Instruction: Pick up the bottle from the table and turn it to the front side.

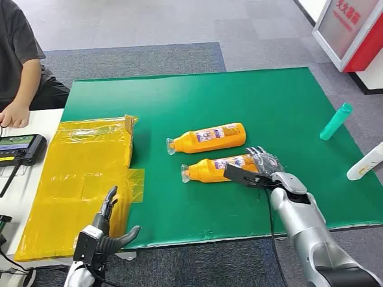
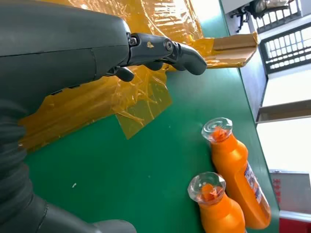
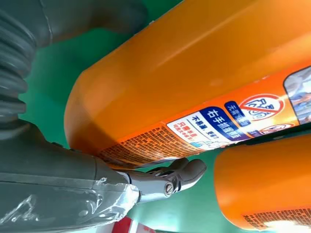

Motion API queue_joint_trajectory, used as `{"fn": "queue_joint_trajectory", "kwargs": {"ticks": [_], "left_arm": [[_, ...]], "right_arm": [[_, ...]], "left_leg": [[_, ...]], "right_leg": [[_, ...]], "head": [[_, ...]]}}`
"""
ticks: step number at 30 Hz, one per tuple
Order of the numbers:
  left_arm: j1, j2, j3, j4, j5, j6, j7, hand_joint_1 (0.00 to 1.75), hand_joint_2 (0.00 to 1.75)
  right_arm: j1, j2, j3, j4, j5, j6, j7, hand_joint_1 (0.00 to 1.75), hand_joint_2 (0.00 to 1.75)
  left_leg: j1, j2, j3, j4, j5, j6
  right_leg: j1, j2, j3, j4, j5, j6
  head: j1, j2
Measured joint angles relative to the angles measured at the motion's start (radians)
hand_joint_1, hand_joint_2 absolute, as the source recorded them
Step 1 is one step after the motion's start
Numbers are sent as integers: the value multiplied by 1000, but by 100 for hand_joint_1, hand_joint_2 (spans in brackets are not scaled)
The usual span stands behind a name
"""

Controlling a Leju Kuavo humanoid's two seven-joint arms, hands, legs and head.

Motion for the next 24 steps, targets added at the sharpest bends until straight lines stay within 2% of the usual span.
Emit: {"fn": "queue_joint_trajectory", "kwargs": {"ticks": [7, 14, 18, 24], "left_arm": [[0, 9, -11, 5, 19, 10, 0, 0, 175], [1, 16, -14, 6, 29, 11, 0, 0, 175], [7, 17, -11, 6, 43, -14, 0, 0, 175], [25, 13, -5, -16, 85, -100, 0, 0, 175]], "right_arm": [[-30, -6, 16, 48, -10, -7, -17, 175, 175], [-13, -9, 21, 34, -30, -28, -29, 175, 175], [58, -12, 25, -61, -53, -51, -41, 175, 175], [256, -6, 30, -358, -97, -83, -64, 175, 175]], "left_leg": [[0, 0, 2, 0, 0, 0], [0, 0, 2, 0, 0, 0], [0, 0, 2, 0, 0, 0], [0, 0, -2, 0, 0, 0]], "right_leg": [[0, 0, 1, 0, 0, 0], [0, 0, 2, 0, 0, 0], [0, 0, 2, 0, 0, 0], [0, 0, -1, 0, 0, 0]], "head": [[0, 0], [0, 0], [0, 0], [0, 0]]}}
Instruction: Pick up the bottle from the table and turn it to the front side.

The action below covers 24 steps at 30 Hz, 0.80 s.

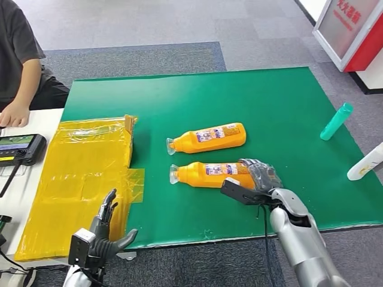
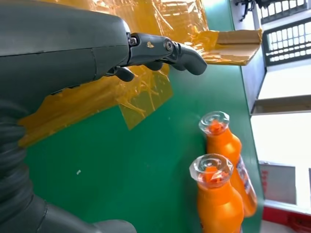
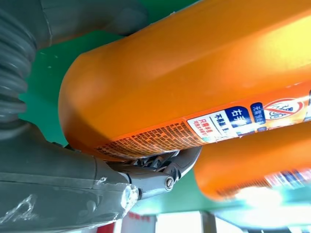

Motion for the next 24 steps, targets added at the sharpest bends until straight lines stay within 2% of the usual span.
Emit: {"fn": "queue_joint_trajectory", "kwargs": {"ticks": [5, 11, 17, 24], "left_arm": [[2, -11, 6, -23, 38, -71, 0, 0, 175], [-6, -24, 14, -28, 80, -134, 3, 0, 175], [-15, -32, 15, -28, 116, -175, 5, 0, 175], [-53, -38, -7, -27, 249, -289, 32, 0, 175]], "right_arm": [[109, 27, 11, -200, -34, -36, -40, 175, 175], [172, 84, 13, -341, -101, -75, -98, 175, 175], [190, 125, 13, -390, -146, -79, -131, 175, 175], [203, 202, 15, -362, -279, -75, -244, 175, 175]], "left_leg": [[0, 0, 0, 0, 0, 0], [0, 0, 0, 0, 0, 0], [0, 0, 0, 0, 0, 0], [0, 0, 0, 0, 0, 0]], "right_leg": [[0, 0, -1, 0, 0, 0], [0, 0, -1, 0, -1, 0], [0, 0, -1, 0, 0, 0], [0, 0, -1, 0, 0, 0]], "head": [[0, 0], [0, 0], [0, 0], [0, 0]]}}
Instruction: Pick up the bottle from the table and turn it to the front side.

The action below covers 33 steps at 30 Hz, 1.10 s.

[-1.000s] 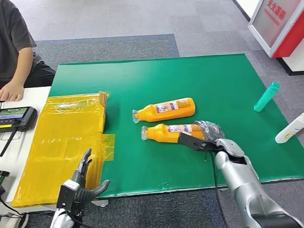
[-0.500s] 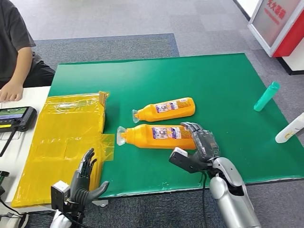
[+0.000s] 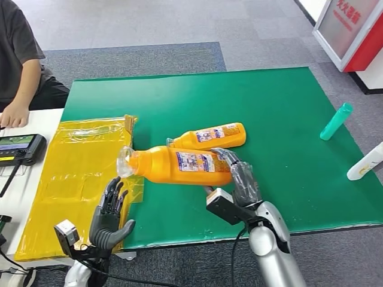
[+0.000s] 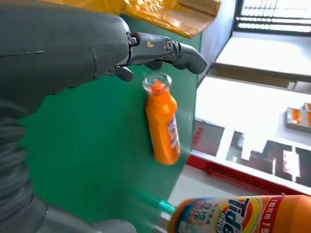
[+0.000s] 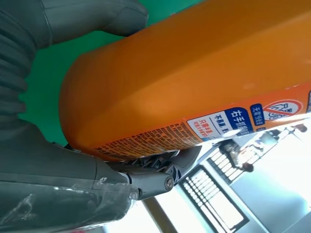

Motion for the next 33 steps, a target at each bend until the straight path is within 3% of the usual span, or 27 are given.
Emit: {"fn": "queue_joint_trajectory", "kwargs": {"ticks": [7, 24, 33], "left_arm": [[-22, 9, -71, 0, 99, -58, 6, 0, 175], [-41, 35, -209, -49, 129, -84, 16, 0, 175], [-48, 35, -229, -74, 155, -75, 34, 0, 175]], "right_arm": [[23, 43, 38, 105, -78, -23, -97, 175, 175], [13, 65, 93, 275, -78, -64, -108, 175, 175], [11, 72, 98, 313, -57, -80, -111, 175, 175]], "left_leg": [[0, 0, 0, 0, 0, 0], [0, 0, 0, 0, 0, 0], [0, 0, 0, 0, 0, 0]], "right_leg": [[0, 0, 0, 0, 0, 0], [0, 0, 0, 0, 0, 0], [0, 0, 0, 0, 0, 0]], "head": [[0, 0], [0, 0], [0, 0]]}}
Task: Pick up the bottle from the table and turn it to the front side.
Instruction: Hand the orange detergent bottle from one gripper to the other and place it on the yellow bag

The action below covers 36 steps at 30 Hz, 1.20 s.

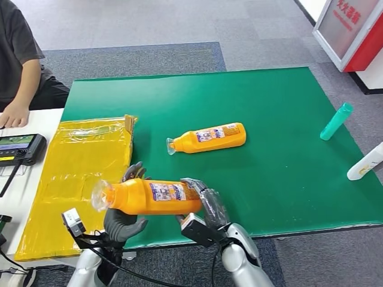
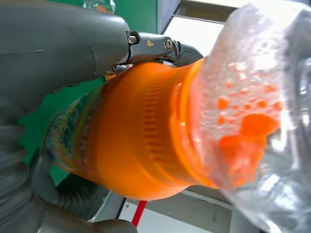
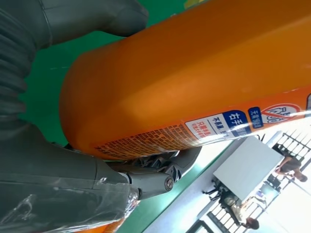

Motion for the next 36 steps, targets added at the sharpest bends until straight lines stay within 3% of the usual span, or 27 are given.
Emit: {"fn": "queue_joint_trajectory", "kwargs": {"ticks": [1, 4, 5, 17, 18, 21, 22, 30, 36], "left_arm": [[-1, 0, 0, -2, 3, 3, 3, 17, 175], [-2, -2, -3, -10, 6, 12, 8, 148, 175], [-2, -2, -6, -13, 5, 16, 9, 175, 175], [-2, -9, -23, -32, -16, 70, 25, 175, 175], [-2, -10, -23, -32, -16, 73, 26, 175, 175], [-2, -13, -23, -34, -34, 100, 33, 175, 175], [-2, -15, -23, -38, -55, 122, 35, 175, 175], [15, -36, -48, -201, -485, 468, 50, 175, 175], [26, -34, -80, -347, -683, 617, 87, 175, 175]], "right_arm": [[0, 1, 1, 3, 4, -2, 1, 175, 175], [0, 2, 3, 11, 9, -8, 3, 175, 175], [0, 3, 3, 14, 9, -9, 4, 175, 175], [9, 4, 0, 16, 12, -13, 8, 175, 175], [10, 4, 0, 16, 12, -13, 8, 138, 175], [15, 4, -2, 10, 12, -13, 9, 7, 175], [18, 4, -4, 5, 12, -13, 11, 0, 175], [78, 4, -61, -130, 3, -16, 26, 0, 175], [108, 4, -105, -222, 7, -12, 35, 0, 175]], "left_leg": [[0, 0, 0, 0, 0, 0], [0, 0, 0, 0, 0, 0], [0, 0, 0, 0, 0, 0], [0, 0, 0, 0, 0, 0], [0, 0, 0, 0, 0, 0], [0, 0, 0, 0, 0, 0], [0, 0, 0, 0, 0, 0], [0, 0, 0, 0, 0, 0], [0, 0, 0, 0, 0, 0]], "right_leg": [[0, 0, 0, 0, 0, 0], [0, 0, 0, 0, 0, 0], [0, 0, 0, 0, 0, 0], [0, 0, 0, 0, 0, 0], [0, 0, 0, 0, 0, 0], [0, 0, 0, 0, 0, 0], [0, 0, 0, 0, 0, 0], [0, 0, -1, 0, 0, 0], [0, 0, -1, 0, 0, 0]], "head": [[0, 0], [0, 0], [0, 0], [0, 0], [0, 0], [0, 0], [0, 0], [0, 0], [0, 0]]}}
